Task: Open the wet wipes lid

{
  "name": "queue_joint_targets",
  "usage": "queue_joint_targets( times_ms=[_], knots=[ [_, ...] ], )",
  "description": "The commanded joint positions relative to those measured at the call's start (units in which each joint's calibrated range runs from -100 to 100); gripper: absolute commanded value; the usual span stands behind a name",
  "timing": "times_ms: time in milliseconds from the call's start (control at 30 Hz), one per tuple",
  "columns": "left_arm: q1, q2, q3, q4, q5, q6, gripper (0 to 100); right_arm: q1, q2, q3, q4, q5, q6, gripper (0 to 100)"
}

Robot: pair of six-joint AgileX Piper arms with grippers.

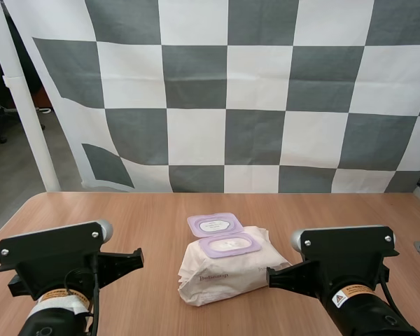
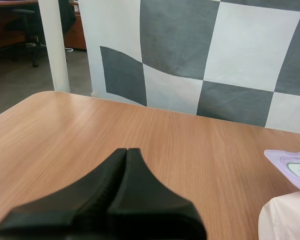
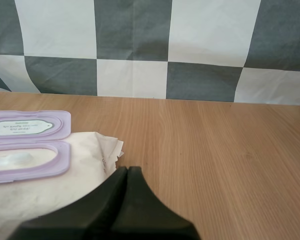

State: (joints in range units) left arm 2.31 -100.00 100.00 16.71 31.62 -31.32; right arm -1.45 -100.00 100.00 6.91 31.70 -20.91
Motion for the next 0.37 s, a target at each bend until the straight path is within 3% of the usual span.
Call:
queue_joint_targets(
  times_ms=[0,333],
  knots=[
    [0.0,0.0,0.0,-0.02,-0.08,0.03,0,-0.01,0.0,0.0,0.07,0.07,0.05,0],
    [0.0,0.0,0.0,-0.02,-0.08,0.03,0,-0.01,0.0,0.0,0.07,0.07,0.05,0]
  ],
)
